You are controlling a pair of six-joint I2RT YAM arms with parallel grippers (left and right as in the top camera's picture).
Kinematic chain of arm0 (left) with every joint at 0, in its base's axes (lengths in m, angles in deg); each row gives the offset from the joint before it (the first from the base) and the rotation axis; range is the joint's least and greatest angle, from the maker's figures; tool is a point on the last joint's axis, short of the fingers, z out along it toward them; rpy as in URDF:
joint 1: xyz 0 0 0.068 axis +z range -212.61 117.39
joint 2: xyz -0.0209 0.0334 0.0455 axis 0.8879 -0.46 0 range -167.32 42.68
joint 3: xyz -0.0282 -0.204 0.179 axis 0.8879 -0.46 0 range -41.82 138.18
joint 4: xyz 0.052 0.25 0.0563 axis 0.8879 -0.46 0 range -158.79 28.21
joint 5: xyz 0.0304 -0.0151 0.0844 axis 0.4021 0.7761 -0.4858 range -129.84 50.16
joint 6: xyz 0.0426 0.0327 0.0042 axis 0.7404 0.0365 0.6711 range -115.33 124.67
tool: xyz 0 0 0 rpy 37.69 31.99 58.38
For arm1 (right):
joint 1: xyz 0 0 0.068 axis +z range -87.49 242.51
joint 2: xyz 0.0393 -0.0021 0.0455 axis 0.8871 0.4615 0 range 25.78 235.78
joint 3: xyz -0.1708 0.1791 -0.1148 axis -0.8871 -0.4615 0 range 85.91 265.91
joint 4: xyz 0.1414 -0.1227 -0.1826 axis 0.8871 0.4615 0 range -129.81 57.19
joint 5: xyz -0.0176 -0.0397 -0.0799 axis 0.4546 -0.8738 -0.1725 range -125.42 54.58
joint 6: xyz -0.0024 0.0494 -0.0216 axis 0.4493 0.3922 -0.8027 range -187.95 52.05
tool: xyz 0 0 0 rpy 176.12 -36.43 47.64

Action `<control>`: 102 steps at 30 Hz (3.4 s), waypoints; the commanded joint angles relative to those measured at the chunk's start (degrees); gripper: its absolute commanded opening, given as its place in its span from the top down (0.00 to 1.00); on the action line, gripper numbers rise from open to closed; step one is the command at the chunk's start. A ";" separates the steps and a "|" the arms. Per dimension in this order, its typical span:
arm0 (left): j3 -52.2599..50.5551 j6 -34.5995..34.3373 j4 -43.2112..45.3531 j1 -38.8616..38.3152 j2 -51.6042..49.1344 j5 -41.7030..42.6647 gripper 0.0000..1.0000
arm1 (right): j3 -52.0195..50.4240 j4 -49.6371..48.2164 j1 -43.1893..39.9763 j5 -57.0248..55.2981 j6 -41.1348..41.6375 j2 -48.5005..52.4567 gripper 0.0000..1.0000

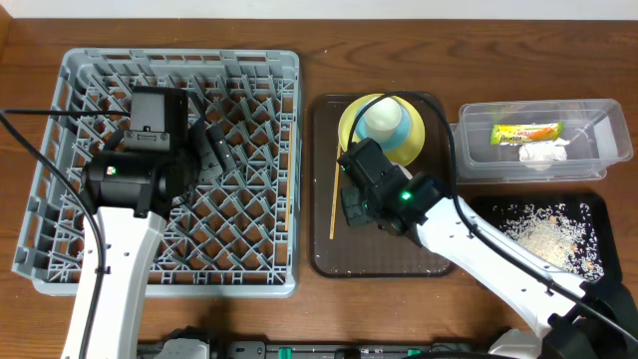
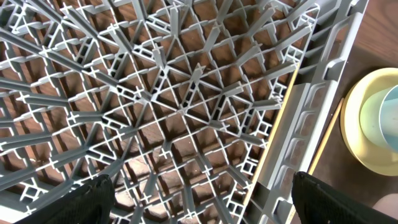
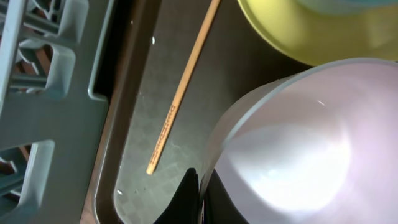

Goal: Sort waste into correct bins and load items into the dishwasher rack

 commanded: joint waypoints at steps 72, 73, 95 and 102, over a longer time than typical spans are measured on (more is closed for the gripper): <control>0.61 -0.13 -0.24 0.17 -0.15 -0.24 0.08 | 16.04 25.92 -85.07 -13.77 1.51 -5.84 0.01; 0.61 -0.11 -0.24 0.17 -0.15 -0.24 0.08 | 16.04 25.92 -85.07 -13.79 1.51 -5.84 0.01; 0.11 6.40 4.87 -17.53 -6.73 16.20 0.24 | 16.04 25.92 -85.07 -13.79 1.51 -5.84 0.01; 0.11 6.36 6.14 -29.73 -13.66 6.45 0.52 | 16.04 25.92 -85.07 -13.79 1.51 -5.84 0.01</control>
